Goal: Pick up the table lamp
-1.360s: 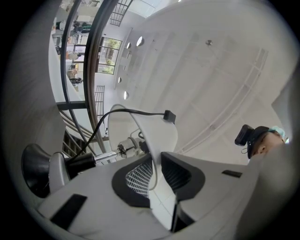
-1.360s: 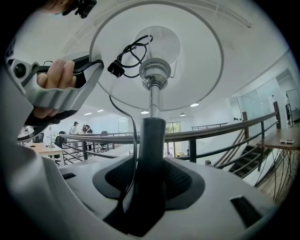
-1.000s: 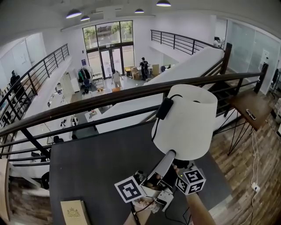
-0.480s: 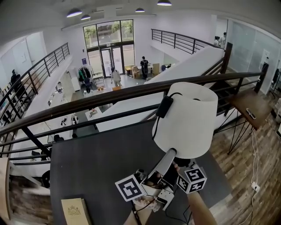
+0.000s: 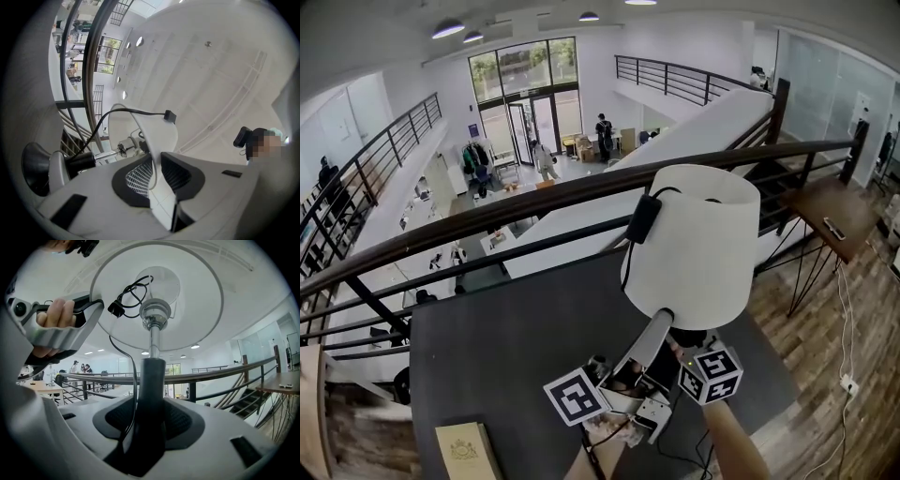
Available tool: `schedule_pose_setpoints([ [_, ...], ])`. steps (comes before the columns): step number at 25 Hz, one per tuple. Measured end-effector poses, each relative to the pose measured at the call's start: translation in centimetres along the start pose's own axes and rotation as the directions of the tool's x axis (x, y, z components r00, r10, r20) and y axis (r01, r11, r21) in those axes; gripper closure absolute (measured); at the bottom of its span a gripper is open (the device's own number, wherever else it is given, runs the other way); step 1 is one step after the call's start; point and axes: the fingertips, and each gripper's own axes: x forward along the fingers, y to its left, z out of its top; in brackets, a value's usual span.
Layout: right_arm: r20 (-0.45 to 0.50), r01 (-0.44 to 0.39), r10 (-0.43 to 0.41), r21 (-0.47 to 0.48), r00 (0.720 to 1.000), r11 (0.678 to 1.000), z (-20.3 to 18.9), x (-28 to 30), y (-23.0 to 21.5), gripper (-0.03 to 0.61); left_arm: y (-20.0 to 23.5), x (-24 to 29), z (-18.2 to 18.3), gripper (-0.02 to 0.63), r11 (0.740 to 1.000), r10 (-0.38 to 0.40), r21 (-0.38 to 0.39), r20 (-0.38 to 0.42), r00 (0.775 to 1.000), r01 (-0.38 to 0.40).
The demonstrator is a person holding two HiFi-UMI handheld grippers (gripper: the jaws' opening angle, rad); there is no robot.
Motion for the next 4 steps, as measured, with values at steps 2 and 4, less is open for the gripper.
schedule_pose_setpoints([
  [2, 0.004, 0.002, -0.002, -0.001, 1.000, 1.000, 0.02, -0.05, 0.17, 0.365, -0.12, -0.20, 0.02, 0.529, 1.000, -0.002, 0.002, -0.002, 1.000, 0.002],
  [4, 0.009, 0.007, -0.007, 0.000, 1.000, 1.000, 0.07, -0.12, 0.24, 0.365, -0.23, -0.30, 0.00, 0.528, 1.000, -0.005, 0.004, -0.007, 1.000, 0.005],
])
